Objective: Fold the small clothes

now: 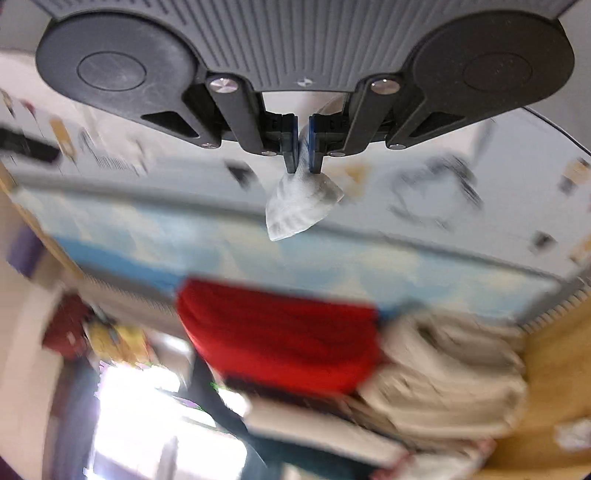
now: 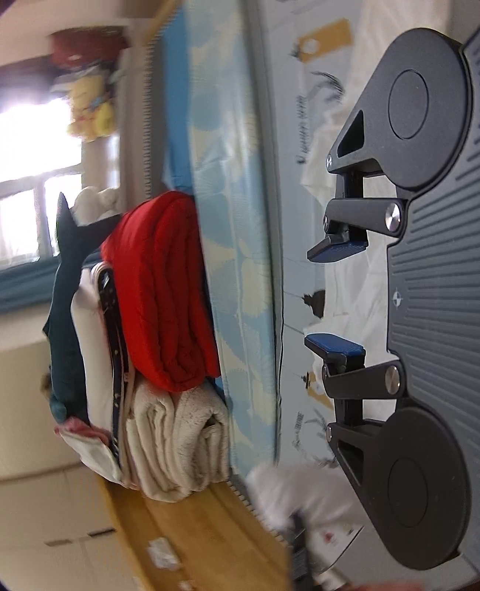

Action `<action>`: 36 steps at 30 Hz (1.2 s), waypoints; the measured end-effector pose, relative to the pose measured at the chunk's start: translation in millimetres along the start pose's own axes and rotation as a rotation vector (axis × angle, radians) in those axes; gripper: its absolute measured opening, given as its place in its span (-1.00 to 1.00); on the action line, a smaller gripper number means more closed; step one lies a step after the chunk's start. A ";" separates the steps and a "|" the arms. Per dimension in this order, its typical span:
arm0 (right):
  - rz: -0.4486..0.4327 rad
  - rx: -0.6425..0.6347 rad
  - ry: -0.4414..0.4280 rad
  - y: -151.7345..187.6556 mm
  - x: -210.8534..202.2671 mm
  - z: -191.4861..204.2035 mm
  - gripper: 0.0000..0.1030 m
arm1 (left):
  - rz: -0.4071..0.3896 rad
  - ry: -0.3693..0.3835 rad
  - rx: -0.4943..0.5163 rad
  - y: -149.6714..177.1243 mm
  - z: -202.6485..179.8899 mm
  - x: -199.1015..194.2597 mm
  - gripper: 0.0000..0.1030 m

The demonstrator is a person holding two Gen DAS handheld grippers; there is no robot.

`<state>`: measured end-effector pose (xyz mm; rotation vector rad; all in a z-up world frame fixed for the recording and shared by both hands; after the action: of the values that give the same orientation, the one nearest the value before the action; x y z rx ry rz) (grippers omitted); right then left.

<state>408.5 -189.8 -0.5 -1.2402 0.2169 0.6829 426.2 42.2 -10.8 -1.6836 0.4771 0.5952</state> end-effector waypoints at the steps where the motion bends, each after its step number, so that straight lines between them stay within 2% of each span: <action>1: 0.010 0.022 -0.004 1.1 1.2 -3.2 -0.43 | 0.057 0.036 -0.018 11.4 -14.6 11.0 -0.90; 3: 0.032 0.051 -0.002 4.6 3.5 -10.0 -0.59 | 0.121 0.100 -0.028 26.6 -38.7 25.4 -0.90; 6: 0.060 0.091 0.026 9.4 7.6 -25.3 -0.59 | 0.217 0.229 -0.047 43.0 -68.6 41.7 -0.87; 8: 0.093 0.139 0.052 14.5 11.3 -38.6 -0.57 | 0.308 0.336 -0.079 47.7 -82.4 50.8 -0.69; 9: 0.111 0.165 0.062 18.1 14.2 -45.1 -0.56 | 0.299 0.346 -0.099 42.7 -78.3 56.2 -0.61; 10: 0.130 0.190 0.070 22.6 17.2 -50.3 -0.56 | 0.263 0.328 -0.111 33.6 -71.7 58.1 -0.53; 12: 0.182 0.236 0.085 35.0 24.9 -60.0 -0.56 | 0.224 0.285 -0.118 21.2 -58.3 64.1 -0.53; 16: 0.283 0.306 0.111 63.4 40.7 -66.9 -0.56 | 0.227 0.193 -0.190 5.3 -26.3 85.8 -0.53; 20: 0.409 0.361 0.081 97.8 61.0 -57.3 -0.56 | 0.216 0.041 -0.154 -8.6 0.8 89.6 -0.53; 21: 0.436 0.368 0.077 106.7 66.1 -54.2 -0.56 | 0.210 0.024 -0.156 -11.4 7.4 89.8 -0.53; 25: 0.503 0.372 0.078 136.1 82.0 -43.4 -0.56 | 0.193 -0.003 -0.210 -22.6 37.8 89.1 -0.53; 30: 0.565 0.342 0.094 165.2 95.7 -33.7 -0.56 | 0.211 -0.037 -0.246 -27.1 73.5 85.7 -0.53; 36: 0.544 0.283 0.094 160.0 98.7 -22.6 -0.60 | 0.177 -0.083 -0.305 -40.8 110.7 72.2 -0.53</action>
<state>397.0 -149.9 -185.3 -0.9412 0.7219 1.0206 493.7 159.4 -40.0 -1.9072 0.4976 0.8995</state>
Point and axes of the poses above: each gripper's, at about its wrist camera, not at the fingertips, and x roughly the way its jaws point, z to its left, y to its underside, the point moved 8 cm from there along x, roughly the way its jaws point, and after that the axes turned 3 degrees about -z, right-handed, at the moved point
